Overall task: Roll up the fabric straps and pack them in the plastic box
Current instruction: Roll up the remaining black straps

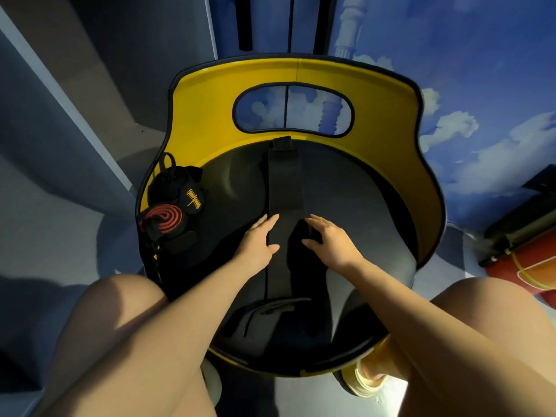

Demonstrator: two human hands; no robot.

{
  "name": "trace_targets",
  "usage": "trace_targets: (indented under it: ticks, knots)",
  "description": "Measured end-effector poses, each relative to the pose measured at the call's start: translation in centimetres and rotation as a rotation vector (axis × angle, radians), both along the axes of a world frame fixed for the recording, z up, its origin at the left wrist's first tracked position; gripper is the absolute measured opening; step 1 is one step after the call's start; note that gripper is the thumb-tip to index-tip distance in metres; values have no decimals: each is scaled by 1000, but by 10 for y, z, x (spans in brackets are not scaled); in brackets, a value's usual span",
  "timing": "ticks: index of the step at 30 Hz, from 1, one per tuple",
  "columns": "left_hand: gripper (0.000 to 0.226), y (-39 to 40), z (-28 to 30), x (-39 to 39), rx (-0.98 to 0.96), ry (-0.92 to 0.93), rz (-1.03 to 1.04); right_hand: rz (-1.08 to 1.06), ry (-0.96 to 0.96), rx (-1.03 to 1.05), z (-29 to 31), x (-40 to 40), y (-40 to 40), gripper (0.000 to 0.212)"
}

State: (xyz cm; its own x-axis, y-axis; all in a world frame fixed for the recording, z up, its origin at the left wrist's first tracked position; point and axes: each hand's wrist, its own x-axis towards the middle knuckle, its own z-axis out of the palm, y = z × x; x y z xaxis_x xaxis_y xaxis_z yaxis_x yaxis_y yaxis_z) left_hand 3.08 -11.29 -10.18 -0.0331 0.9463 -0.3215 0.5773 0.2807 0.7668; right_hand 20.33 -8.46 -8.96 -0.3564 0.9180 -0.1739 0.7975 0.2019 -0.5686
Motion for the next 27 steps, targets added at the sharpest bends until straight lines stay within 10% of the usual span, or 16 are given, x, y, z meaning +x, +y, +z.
trace_targets:
  ticks: [9,13,20,27]
  knots:
    - [16,-54,24,-2,161,117,-241,217,34,-64,13,15,-51,33]
    - [24,-74,27,-5,70,150,-364,125,-59,-177,5,22,-66,56]
    - [25,-96,23,4,147,410,-481,-351,278,-482,0,20,-84,12]
    - [29,-105,13,19,228,542,-466,-389,345,-549,-6,24,-91,27]
